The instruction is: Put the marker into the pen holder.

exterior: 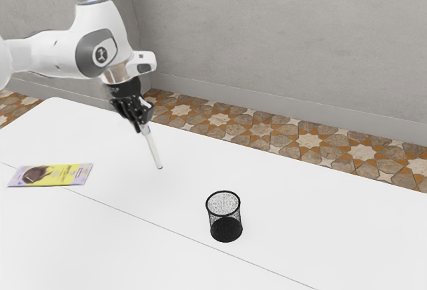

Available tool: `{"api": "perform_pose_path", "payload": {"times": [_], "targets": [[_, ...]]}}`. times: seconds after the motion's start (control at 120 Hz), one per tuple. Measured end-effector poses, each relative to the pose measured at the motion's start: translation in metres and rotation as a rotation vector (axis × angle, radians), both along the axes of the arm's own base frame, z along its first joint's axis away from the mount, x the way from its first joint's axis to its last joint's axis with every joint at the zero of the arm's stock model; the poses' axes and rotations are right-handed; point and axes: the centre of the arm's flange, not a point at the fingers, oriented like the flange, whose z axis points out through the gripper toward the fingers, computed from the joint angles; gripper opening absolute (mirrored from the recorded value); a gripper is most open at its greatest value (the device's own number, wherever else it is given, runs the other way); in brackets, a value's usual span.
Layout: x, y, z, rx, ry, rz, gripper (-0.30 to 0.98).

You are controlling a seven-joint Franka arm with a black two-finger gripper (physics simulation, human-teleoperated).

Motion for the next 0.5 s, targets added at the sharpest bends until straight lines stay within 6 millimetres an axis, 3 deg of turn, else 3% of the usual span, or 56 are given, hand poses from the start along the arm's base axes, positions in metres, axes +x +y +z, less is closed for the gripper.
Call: {"api": "perform_pose_path", "payload": {"times": [0.233, 0.5], "targets": [[-0.008, -0.019, 0.014, 0.002, 0.012, -0.014, -0.01], [-0.016, -0.098, 0.022, -0.001, 0.015, -0.115, -0.01]]}}
